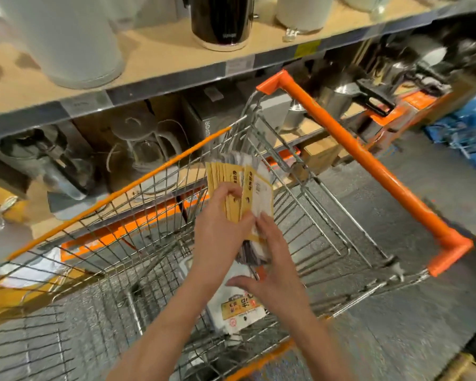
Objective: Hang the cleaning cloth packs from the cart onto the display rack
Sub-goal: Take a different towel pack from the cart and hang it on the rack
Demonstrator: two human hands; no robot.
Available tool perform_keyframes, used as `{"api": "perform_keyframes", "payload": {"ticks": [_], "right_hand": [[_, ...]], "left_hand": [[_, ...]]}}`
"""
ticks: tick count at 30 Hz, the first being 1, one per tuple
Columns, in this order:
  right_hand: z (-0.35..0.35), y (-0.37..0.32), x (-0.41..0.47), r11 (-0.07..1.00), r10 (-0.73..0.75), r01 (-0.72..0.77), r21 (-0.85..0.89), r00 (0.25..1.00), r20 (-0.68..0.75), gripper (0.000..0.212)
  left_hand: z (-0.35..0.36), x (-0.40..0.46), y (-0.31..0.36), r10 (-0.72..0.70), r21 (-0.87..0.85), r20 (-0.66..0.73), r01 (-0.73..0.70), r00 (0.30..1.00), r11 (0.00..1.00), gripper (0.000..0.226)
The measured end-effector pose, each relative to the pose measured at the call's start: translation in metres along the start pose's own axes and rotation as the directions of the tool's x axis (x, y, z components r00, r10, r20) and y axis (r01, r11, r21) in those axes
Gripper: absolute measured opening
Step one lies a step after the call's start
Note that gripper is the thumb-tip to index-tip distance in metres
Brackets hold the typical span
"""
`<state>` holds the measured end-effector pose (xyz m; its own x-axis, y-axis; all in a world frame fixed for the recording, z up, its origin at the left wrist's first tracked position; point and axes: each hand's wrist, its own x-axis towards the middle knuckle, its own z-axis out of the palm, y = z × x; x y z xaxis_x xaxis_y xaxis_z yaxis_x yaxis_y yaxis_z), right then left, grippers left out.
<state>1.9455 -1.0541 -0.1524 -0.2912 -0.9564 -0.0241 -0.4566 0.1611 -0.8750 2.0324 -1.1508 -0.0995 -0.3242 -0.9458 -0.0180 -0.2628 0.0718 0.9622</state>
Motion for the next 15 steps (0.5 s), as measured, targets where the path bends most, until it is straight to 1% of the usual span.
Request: {"api": "perform_keyframes", "payload": {"ticks": [2,4,6,7,8,10,12,14,15], "right_hand": [[-0.002,-0.015,0.001,0.997,-0.053,0.044,-0.069,0.99,-0.13,0.098],[-0.008,-0.027,0.003,0.992,-0.097,0.073,-0.1,0.961,-0.258,0.091],[-0.017,-0.037,0.004,0.995,-0.085,0.057,-0.087,0.928,-0.362,0.083],[-0.022,-0.042,0.005,0.994,-0.079,0.042,-0.101,0.916,-0.393,0.082],[-0.026,-0.046,0.005,0.99,-0.093,0.039,-0.138,0.907,-0.411,0.084],[-0.035,-0.053,0.006,0.971,-0.164,0.07,-0.228,0.89,-0.426,0.093],[-0.043,-0.066,0.006,0.967,-0.199,0.115,-0.228,0.897,-0.395,0.099],[-0.05,-0.075,0.006,0.944,-0.265,0.153,-0.292,0.88,-0.394,0.096],[-0.055,-0.079,0.005,0.94,-0.281,0.159,-0.301,0.862,-0.422,0.092]], "left_hand": [[0.0,0.0,0.02,0.004,-0.035,-0.006,-0.004,1.0,0.999,0.036],[0.001,0.0,0.036,-0.005,-0.076,0.006,0.006,1.0,0.997,0.039],[0.001,0.0,0.051,-0.007,-0.103,0.027,0.01,1.0,0.995,0.04],[0.0,-0.001,0.057,-0.009,-0.124,0.038,0.013,0.999,0.992,0.04],[-0.001,-0.001,0.063,-0.012,-0.146,0.05,0.019,0.999,0.989,0.04],[-0.003,-0.001,0.075,-0.016,-0.187,0.079,0.03,0.997,0.982,0.043],[-0.005,0.001,0.087,0.012,-0.208,0.11,0.012,0.994,0.978,0.049],[-0.006,0.001,0.1,0.062,-0.209,0.138,-0.032,0.989,0.977,0.051],[-0.007,0.0,0.106,0.083,-0.201,0.152,-0.051,0.985,0.978,0.051]]}}
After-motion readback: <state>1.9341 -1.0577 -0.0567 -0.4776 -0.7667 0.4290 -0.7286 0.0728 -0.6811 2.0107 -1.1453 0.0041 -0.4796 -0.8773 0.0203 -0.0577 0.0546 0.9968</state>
